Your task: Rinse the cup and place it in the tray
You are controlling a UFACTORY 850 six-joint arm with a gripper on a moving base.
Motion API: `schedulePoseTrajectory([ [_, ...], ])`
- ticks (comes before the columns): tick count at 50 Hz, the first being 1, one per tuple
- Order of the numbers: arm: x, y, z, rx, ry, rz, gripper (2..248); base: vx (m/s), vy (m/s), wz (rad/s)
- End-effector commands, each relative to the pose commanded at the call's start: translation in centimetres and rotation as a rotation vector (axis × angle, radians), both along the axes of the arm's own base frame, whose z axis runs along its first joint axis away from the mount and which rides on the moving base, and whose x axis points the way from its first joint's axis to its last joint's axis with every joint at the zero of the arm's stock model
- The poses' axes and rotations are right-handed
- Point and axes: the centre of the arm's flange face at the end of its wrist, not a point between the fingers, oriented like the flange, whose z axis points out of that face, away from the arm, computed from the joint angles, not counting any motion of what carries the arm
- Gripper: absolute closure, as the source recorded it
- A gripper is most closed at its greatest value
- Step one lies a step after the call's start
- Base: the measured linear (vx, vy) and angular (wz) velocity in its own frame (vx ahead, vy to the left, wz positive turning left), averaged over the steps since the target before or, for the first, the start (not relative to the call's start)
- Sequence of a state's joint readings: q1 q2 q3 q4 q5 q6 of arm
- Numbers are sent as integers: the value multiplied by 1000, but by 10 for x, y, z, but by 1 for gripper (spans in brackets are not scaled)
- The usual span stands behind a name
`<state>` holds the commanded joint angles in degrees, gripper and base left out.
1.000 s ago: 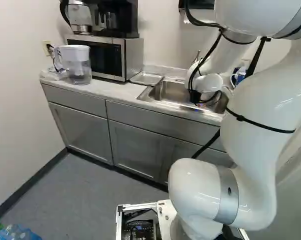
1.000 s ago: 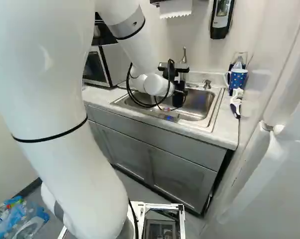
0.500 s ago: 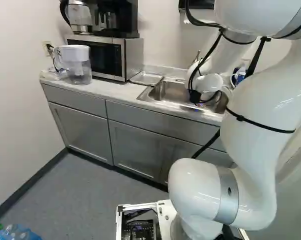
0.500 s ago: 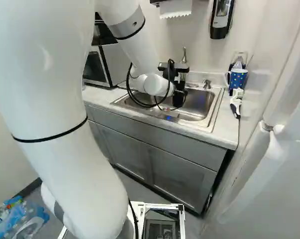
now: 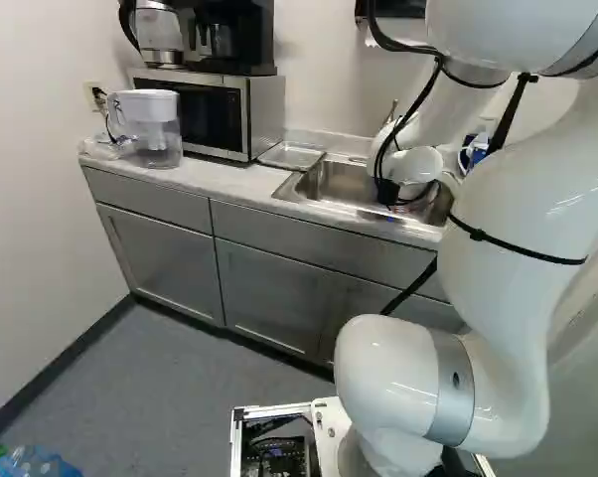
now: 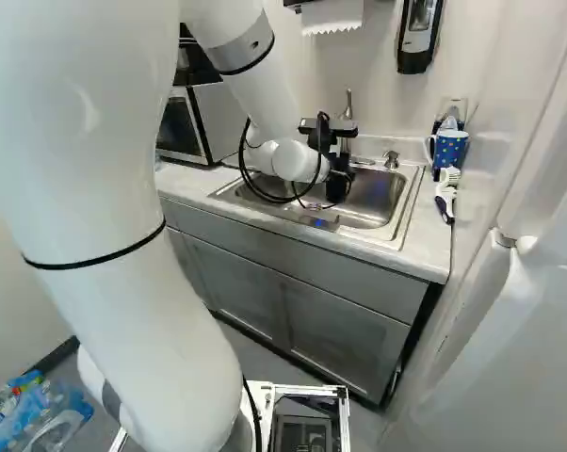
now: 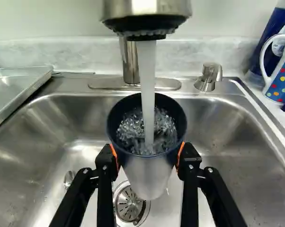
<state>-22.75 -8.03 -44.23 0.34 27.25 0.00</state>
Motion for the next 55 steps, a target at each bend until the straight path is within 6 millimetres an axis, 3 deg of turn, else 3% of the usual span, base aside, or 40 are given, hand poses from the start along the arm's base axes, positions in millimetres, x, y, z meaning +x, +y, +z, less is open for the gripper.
schedulePoseTrajectory([
  [12, 3, 9, 0, 0, 0, 19, 124, 0, 0, 0],
  [55, 13, 75, 5, -2, -6, 151, 124, 0, 0, 0],
])
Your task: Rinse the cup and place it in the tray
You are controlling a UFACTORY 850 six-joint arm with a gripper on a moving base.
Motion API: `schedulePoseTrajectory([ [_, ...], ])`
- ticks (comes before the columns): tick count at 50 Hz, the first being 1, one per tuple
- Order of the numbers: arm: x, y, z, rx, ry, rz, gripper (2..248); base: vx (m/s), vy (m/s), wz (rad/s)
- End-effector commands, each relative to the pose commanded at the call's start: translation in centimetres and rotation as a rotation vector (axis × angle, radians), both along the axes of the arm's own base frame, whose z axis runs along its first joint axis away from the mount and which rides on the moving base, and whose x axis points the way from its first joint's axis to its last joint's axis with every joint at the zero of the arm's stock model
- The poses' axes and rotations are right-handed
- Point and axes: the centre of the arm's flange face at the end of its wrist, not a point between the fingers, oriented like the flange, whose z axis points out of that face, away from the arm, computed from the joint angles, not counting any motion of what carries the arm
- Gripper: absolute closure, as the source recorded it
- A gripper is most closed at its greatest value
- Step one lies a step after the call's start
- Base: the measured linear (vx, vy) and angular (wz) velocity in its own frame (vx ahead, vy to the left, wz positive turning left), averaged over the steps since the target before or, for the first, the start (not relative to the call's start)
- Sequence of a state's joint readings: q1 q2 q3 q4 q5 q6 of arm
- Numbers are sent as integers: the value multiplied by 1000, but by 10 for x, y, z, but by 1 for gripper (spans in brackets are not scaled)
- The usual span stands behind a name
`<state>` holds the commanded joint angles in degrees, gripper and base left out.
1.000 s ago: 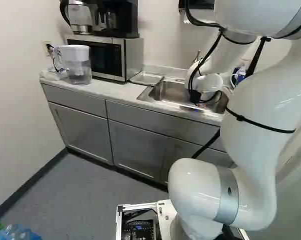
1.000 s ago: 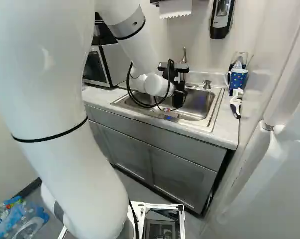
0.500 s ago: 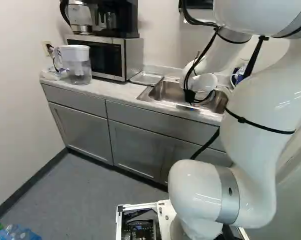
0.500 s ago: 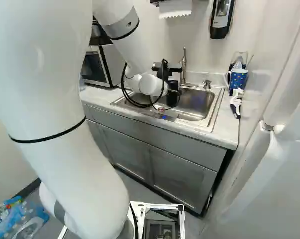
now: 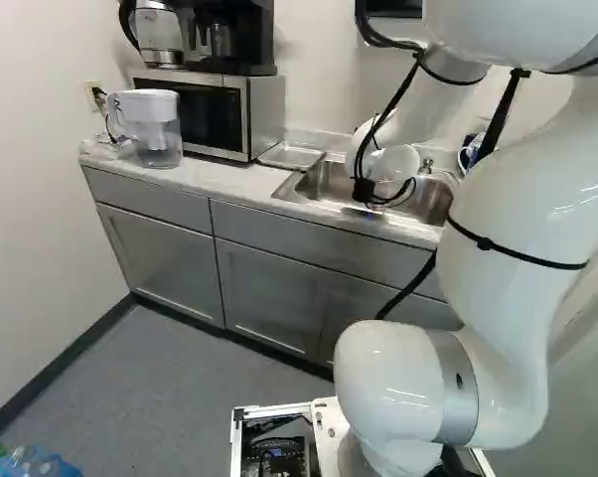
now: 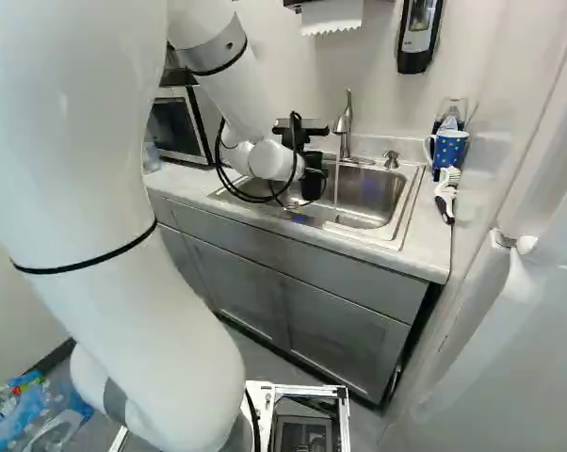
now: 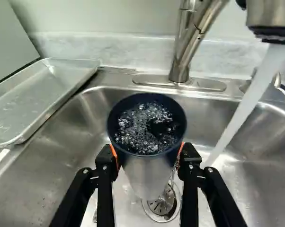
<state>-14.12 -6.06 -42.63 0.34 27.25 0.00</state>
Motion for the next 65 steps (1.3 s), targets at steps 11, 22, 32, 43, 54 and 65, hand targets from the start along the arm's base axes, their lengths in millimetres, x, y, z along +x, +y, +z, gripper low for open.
schedulePoseTrajectory([
  [11, 5, 17, 11, -5, -23, 36, 124, 0, 0, 0],
  [22, 13, 32, 23, -10, -48, 68, 124, 0, 0, 0],
  [32, 22, 40, 34, -15, -70, 86, 124, 0, 0, 0],
  [43, 29, 46, 45, -17, -84, 100, 124, 0, 0, 0],
  [54, 34, 50, 55, -15, -80, 110, 124, 0, 0, 0],
  [65, 31, 51, 64, -13, -70, 110, 124, 0, 0, 0],
])
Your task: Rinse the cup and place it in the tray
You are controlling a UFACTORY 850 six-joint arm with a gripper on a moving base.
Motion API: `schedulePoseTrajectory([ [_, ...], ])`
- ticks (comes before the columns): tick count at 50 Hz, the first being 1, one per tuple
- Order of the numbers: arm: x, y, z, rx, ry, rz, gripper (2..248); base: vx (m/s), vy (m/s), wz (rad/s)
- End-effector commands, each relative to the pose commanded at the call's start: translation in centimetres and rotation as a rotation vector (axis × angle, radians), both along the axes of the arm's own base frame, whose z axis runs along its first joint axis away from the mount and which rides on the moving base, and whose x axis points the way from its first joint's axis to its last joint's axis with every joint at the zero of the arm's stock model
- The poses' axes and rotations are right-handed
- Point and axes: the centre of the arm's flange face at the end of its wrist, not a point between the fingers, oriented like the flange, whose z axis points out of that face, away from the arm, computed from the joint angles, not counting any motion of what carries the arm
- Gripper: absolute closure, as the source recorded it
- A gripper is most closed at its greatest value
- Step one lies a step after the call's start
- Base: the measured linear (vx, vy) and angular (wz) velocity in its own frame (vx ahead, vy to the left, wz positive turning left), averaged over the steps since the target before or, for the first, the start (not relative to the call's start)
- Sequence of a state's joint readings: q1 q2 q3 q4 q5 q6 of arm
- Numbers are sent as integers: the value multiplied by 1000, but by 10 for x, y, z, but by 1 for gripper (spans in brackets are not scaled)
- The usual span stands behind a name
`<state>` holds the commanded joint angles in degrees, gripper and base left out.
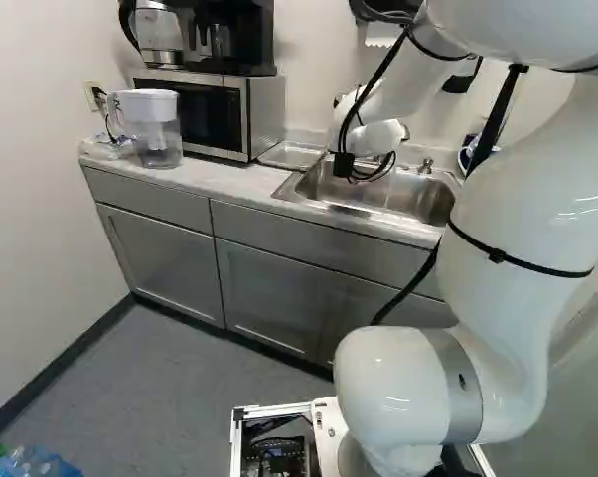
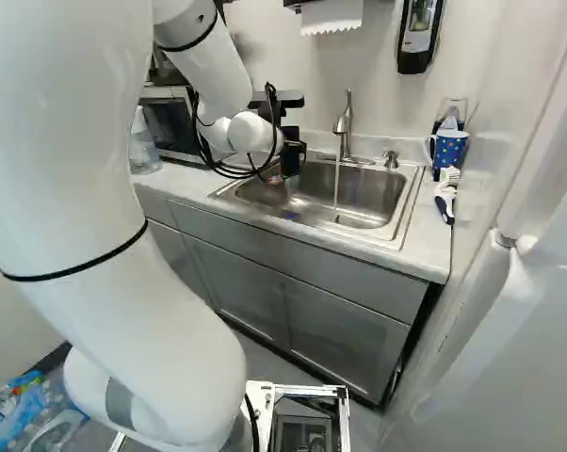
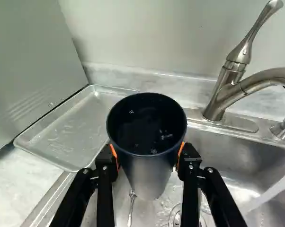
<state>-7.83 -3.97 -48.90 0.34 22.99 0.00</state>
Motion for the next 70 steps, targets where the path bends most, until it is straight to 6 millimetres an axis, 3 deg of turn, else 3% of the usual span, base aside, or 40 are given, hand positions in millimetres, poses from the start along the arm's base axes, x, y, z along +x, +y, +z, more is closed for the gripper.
schedulePoseTrajectory([
  [70, -15, 2, 63, -6, -45, 0, 124, 0, 0, 0],
])
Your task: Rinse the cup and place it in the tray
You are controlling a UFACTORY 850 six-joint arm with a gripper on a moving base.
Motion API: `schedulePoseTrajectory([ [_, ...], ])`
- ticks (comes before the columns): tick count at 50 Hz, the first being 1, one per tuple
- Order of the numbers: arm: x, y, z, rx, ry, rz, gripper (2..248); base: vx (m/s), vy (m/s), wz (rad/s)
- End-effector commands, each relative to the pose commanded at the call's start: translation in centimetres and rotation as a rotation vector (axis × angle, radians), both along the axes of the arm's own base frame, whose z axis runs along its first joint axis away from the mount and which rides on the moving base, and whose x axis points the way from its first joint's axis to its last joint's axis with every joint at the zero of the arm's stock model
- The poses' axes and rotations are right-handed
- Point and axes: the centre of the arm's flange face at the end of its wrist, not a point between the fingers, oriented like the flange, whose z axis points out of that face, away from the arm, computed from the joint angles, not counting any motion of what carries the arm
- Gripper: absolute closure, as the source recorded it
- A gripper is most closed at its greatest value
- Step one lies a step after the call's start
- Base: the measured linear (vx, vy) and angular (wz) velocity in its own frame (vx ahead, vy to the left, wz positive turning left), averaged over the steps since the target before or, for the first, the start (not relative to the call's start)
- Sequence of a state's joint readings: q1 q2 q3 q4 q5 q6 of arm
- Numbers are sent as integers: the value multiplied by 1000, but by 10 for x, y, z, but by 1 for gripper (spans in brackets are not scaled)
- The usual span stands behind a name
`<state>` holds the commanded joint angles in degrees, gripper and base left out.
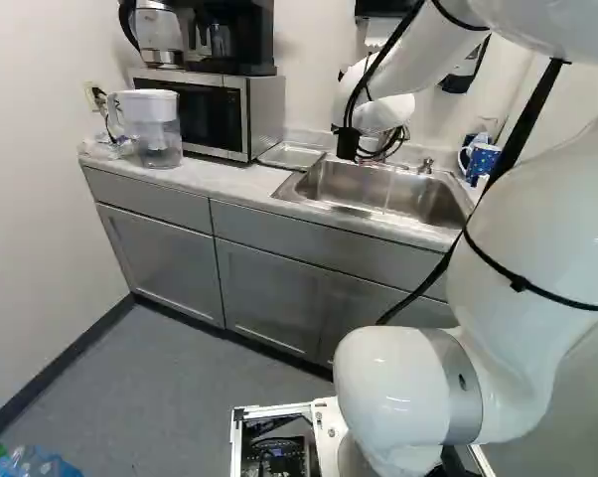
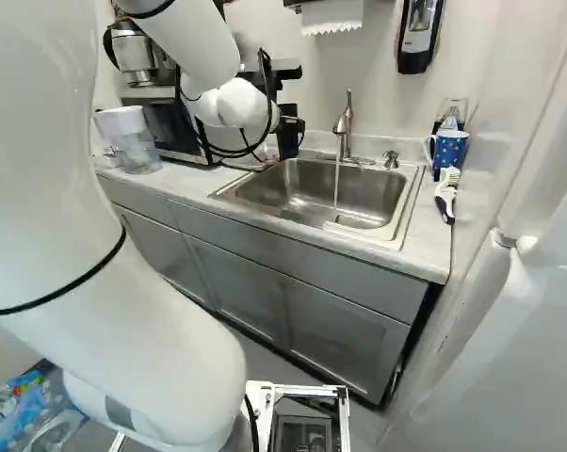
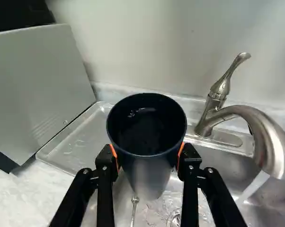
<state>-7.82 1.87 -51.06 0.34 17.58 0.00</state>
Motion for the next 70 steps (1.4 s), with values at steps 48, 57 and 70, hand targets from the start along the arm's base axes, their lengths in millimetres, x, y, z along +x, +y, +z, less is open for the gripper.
schedulePoseTrajectory([
  [48, 0, 0, 0, 383, -53, -137, 124, 0, 0, 0],
  [57, 0, 0, 0, 471, -66, -168, 124, 0, 0, 0],
  [70, 0, 0, 0, 599, -83, -214, 124, 0, 0, 0],
])
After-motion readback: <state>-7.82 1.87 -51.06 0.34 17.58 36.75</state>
